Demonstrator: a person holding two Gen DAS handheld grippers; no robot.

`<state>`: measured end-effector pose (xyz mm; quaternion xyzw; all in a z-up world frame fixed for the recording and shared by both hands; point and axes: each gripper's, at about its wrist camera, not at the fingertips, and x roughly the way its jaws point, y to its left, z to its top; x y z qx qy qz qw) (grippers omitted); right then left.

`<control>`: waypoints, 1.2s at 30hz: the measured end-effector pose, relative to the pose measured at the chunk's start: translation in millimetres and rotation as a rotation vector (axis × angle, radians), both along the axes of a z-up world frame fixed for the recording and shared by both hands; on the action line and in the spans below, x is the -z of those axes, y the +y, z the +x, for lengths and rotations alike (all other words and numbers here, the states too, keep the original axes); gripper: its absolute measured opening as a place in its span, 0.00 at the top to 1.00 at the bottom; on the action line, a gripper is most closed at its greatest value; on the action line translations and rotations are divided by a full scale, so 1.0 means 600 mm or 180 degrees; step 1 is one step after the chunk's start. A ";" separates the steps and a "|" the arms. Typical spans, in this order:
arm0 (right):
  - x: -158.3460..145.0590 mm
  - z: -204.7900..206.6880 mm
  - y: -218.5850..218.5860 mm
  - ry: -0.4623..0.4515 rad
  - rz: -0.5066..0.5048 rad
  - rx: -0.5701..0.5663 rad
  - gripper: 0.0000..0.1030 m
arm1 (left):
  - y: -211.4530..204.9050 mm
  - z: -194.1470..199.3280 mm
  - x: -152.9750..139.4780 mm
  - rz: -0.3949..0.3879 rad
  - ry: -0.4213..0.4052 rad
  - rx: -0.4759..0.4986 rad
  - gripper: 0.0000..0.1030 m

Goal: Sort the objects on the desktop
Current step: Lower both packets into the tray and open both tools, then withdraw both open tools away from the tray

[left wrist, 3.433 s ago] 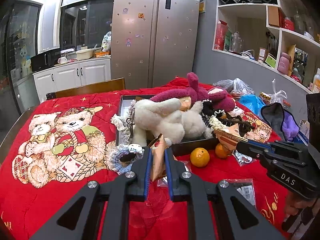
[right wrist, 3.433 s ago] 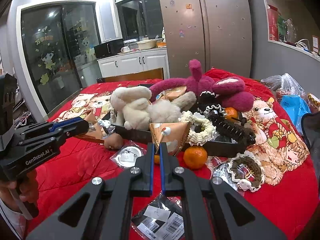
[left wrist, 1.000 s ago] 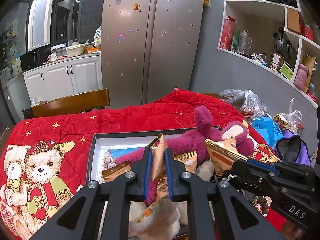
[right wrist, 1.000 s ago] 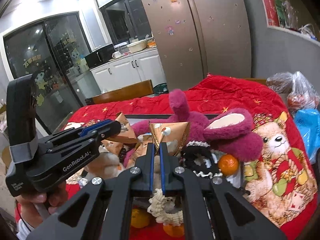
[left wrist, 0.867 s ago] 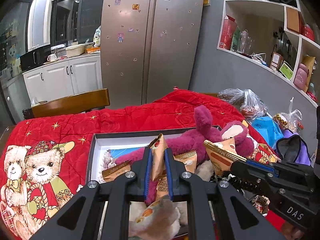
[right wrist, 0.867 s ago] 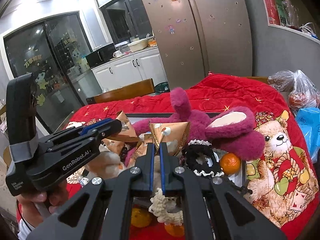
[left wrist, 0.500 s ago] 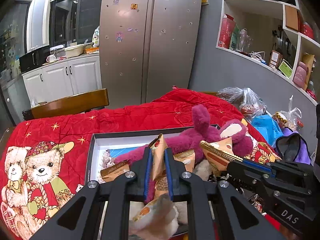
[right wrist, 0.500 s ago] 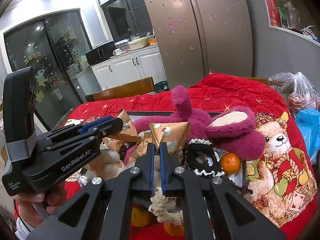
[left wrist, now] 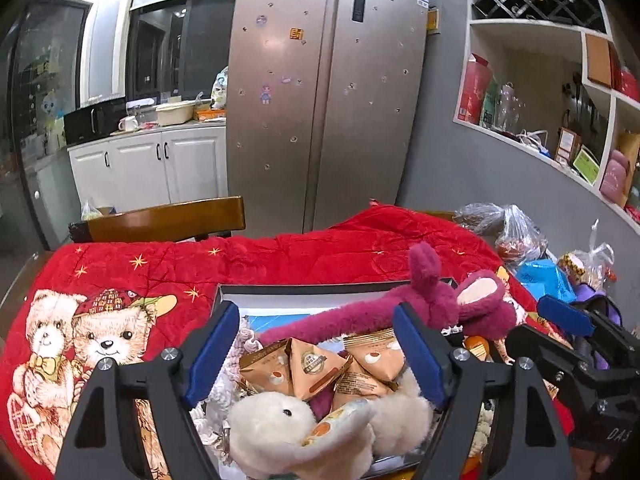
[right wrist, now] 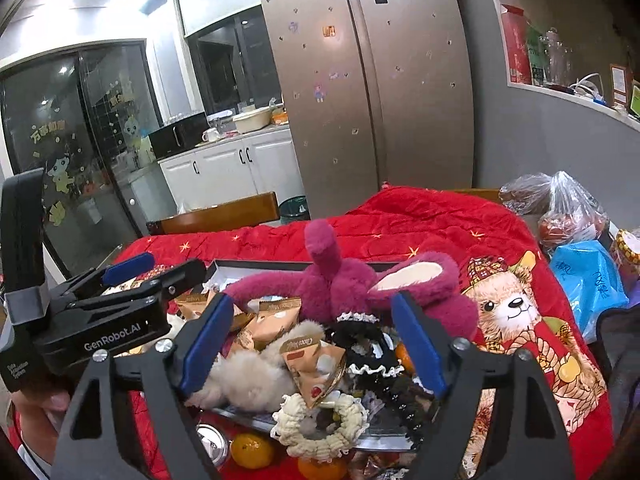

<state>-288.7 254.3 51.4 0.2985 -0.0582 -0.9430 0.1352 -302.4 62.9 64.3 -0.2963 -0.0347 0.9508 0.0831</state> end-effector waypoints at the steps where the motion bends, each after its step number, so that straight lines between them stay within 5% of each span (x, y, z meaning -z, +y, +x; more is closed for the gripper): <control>1: -0.001 -0.001 0.002 -0.0004 0.0002 -0.0011 0.19 | 0.000 0.000 0.000 0.0001 0.0001 -0.0010 0.21; 15: 0.001 0.000 -0.003 -0.0033 0.0040 -0.0014 0.17 | -0.003 -0.003 -0.002 -0.0059 -0.0019 -0.0016 0.21; 19: -0.001 -0.001 -0.002 -0.0037 0.0029 -0.0031 0.02 | -0.001 0.001 -0.005 -0.0137 -0.0006 0.0059 0.21; 22: -0.012 0.004 0.006 -0.0004 0.0014 -0.0035 0.00 | -0.003 0.011 -0.017 -0.0157 0.0025 0.0087 0.21; 31: -0.103 0.074 0.030 0.0299 -0.0310 -0.0177 0.00 | -0.010 0.122 -0.116 -0.0098 0.0393 0.0181 0.21; 36: -0.180 0.161 0.014 0.0654 -0.0167 -0.0135 0.00 | -0.021 0.228 -0.177 -0.0091 0.0700 0.0132 0.21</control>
